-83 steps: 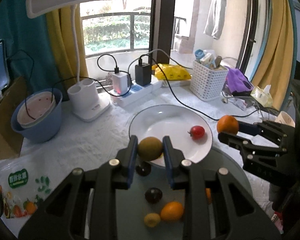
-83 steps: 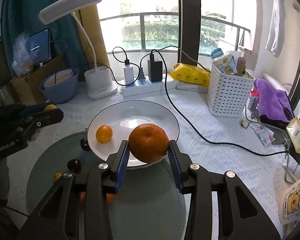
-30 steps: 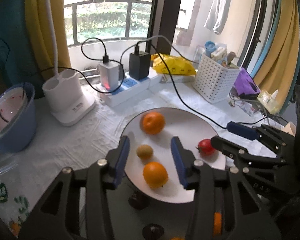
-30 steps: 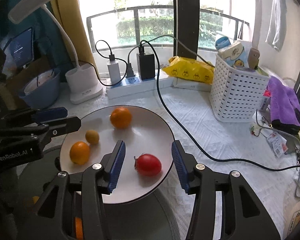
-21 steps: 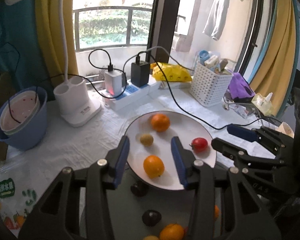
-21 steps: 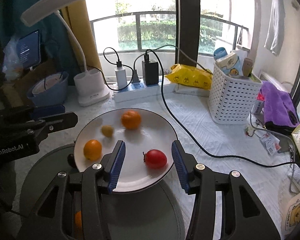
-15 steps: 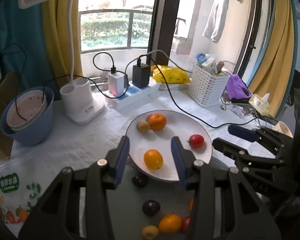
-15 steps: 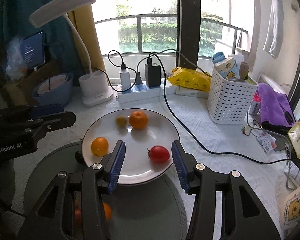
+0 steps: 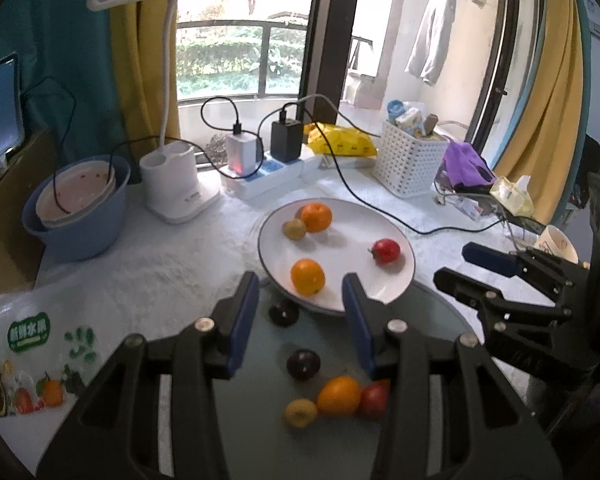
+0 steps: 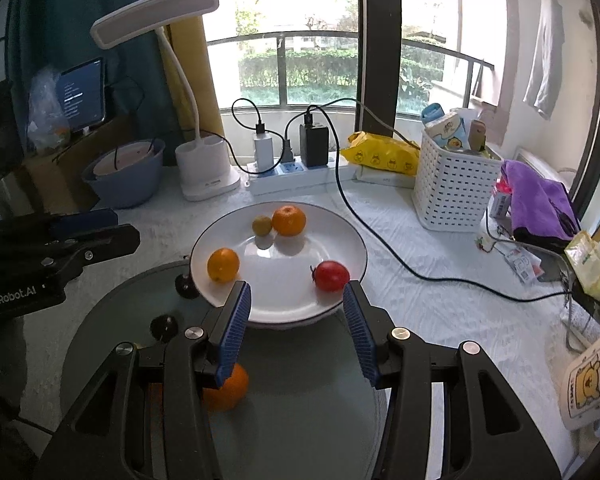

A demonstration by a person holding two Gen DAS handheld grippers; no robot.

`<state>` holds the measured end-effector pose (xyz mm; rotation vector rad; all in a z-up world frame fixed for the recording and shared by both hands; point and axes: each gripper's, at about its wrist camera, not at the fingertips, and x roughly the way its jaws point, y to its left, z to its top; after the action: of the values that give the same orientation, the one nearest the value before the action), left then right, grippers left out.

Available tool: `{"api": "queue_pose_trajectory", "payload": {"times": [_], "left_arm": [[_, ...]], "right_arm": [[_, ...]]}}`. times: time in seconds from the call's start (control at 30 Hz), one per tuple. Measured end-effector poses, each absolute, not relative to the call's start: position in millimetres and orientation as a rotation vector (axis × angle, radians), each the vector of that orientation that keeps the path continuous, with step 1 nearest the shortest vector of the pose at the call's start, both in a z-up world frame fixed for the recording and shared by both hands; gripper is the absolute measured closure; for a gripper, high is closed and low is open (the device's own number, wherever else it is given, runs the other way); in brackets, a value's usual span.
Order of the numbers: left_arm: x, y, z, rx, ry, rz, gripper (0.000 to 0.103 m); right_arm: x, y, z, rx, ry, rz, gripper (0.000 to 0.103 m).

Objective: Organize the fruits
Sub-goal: 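Move both open grippers back over the remaining fruits on the board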

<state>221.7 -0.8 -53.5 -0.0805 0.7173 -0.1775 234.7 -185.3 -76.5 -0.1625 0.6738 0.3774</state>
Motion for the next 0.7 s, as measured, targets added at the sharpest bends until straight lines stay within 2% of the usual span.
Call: {"api": "queue_pose_trajectory", "payload": {"times": [0.7], "left_arm": [[179,7,-87,-0.091,0.796,-0.154,0.058]], "right_arm": [[200,-175,-94,-0.164,0.707,0.402,0.052]]}}
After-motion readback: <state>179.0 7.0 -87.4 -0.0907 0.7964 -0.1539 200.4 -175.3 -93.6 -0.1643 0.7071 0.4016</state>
